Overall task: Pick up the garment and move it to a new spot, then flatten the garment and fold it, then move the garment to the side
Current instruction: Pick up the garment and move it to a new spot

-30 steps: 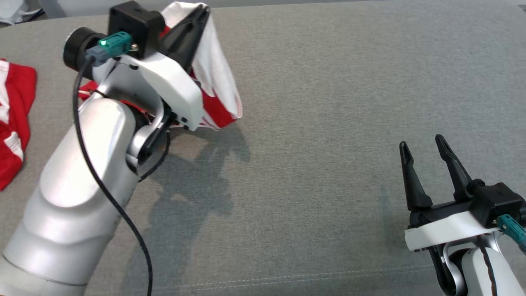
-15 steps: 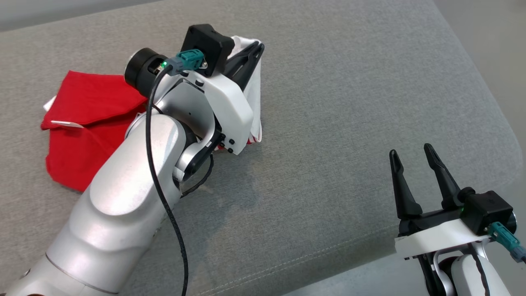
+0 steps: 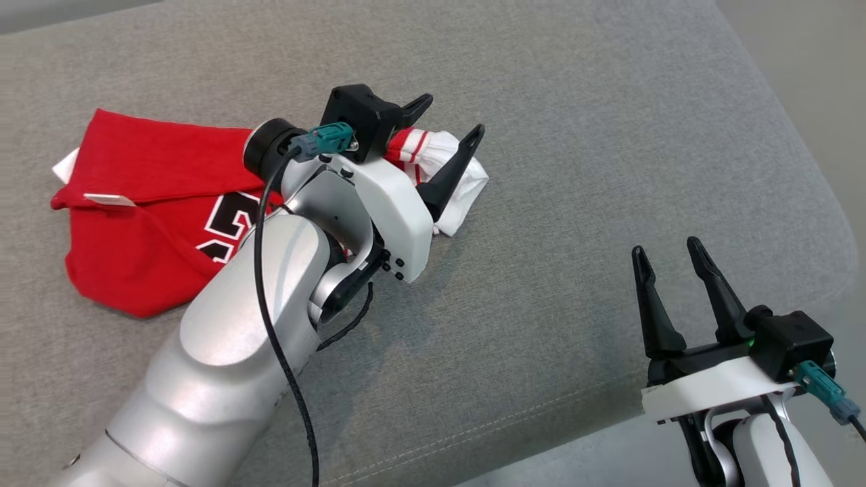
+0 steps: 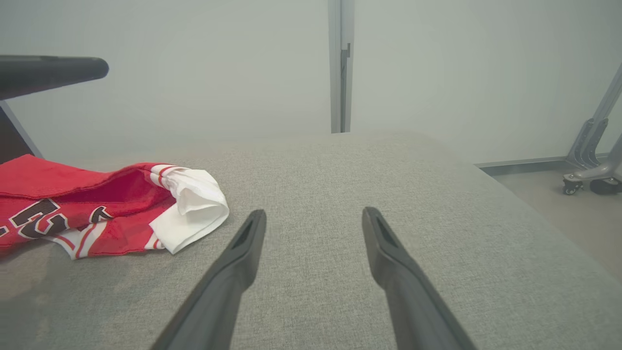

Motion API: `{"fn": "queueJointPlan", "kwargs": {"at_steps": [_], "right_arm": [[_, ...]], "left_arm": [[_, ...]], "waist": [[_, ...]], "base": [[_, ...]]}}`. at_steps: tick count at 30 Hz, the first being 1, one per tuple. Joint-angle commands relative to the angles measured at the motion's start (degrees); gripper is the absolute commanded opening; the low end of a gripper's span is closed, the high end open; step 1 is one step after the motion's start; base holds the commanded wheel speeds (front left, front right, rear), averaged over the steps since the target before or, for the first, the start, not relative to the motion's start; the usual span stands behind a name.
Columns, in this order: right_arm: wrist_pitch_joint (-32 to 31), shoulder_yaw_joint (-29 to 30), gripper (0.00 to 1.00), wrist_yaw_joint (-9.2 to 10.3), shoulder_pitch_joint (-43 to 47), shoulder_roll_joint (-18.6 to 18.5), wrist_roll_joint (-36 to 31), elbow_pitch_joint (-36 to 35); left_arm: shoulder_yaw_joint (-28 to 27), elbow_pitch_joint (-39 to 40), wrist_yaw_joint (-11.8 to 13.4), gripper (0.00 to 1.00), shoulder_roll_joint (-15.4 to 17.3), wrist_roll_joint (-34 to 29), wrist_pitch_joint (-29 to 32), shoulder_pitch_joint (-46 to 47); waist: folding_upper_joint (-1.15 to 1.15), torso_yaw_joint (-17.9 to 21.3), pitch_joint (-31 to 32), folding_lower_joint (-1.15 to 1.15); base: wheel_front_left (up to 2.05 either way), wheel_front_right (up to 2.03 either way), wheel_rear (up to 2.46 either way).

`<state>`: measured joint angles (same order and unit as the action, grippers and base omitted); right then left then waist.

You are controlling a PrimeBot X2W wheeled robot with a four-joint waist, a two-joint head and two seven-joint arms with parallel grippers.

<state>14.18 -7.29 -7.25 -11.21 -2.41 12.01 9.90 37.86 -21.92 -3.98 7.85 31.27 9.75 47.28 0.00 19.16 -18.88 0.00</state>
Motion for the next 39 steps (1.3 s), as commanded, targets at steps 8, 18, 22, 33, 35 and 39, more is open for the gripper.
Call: {"fn": "queueJointPlan", "kwargs": {"at_steps": [8, 18, 22, 33, 35, 39], "right_arm": [[0.79, -0.23, 1.00, -0.24, -0.75, -0.47, -2.72, -0.48], [0.23, 2.04, 1.00, -0.24, 1.11, -0.54, -4.33, 0.07], [-0.02, 2.27, 1.00, -0.24, 2.10, -0.54, -4.10, 0.45], [-0.83, 3.31, 1.00, -0.24, 6.73, -0.52, -3.37, 0.99], [-1.00, 3.53, 1.00, -0.24, 7.77, -0.52, -3.34, 0.95], [-1.93, 3.54, 1.00, -0.24, 9.82, -0.51, -3.80, 0.91]], "left_arm": [[-7.22, 9.88, 4.90, 1.00, 5.05, 0.14, -6.32, -4.40], [-19.69, 13.74, 12.90, 1.00, 12.64, 3.33, -16.20, -19.15], [-23.27, 14.04, 13.75, 1.00, 14.32, 5.19, -19.68, -25.69], [-25.62, 17.55, 11.15, 1.00, 17.25, 5.53, -23.75, -40.21], [-25.59, 18.17, 10.93, 1.00, 17.80, 4.49, -24.08, -42.23], [-26.00, 18.52, 11.50, 1.00, 18.30, 3.41, -24.35, -45.78]], "waist": [[0.00, -8.25, 4.97, 0.00], [0.00, -15.67, 8.97, 0.00], [0.00, -17.07, 10.97, 0.00], [0.00, -19.43, 16.04, 0.00], [0.00, -19.78, 16.87, 0.00], [0.00, -20.20, 18.60, 0.00]], "base": [[0.00, 0.00, 0.00], [0.00, 0.00, 0.00], [0.00, 0.00, 0.00], [0.00, 0.00, 0.00], [0.00, 0.00, 0.00], [0.00, 0.00, 0.00]]}}
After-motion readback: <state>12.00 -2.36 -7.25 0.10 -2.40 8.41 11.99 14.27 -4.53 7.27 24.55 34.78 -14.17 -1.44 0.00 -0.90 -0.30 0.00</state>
